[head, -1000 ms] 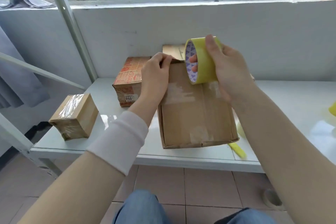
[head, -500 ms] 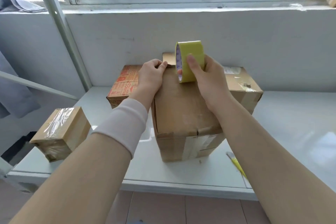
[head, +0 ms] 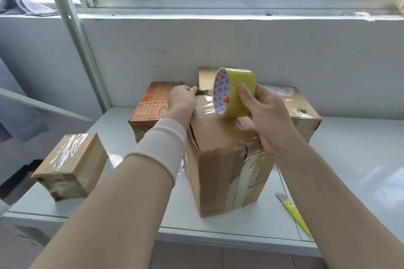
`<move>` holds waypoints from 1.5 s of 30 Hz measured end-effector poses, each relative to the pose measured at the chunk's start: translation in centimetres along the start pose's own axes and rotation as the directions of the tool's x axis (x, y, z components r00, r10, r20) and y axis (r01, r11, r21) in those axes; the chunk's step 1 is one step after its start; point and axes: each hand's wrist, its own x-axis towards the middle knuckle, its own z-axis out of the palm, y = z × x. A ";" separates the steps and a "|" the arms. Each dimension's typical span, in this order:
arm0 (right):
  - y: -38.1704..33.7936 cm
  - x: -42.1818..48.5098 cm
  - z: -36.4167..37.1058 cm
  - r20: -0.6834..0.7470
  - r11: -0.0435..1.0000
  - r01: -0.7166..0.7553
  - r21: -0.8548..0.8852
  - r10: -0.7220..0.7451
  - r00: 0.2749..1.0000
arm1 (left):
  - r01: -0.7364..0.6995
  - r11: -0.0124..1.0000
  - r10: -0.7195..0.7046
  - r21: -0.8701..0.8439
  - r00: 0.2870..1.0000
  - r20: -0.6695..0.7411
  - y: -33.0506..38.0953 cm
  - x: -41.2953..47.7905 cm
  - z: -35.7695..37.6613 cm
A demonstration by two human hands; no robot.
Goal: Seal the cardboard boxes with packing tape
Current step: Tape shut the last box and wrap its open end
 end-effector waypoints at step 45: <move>-5.6 -4.0 -0.9 -0.013 0.989 -0.136 -0.058 0.136 0.991 | 0.089 0.996 -0.088 -0.005 0.990 0.106 -0.7 1.7 2.1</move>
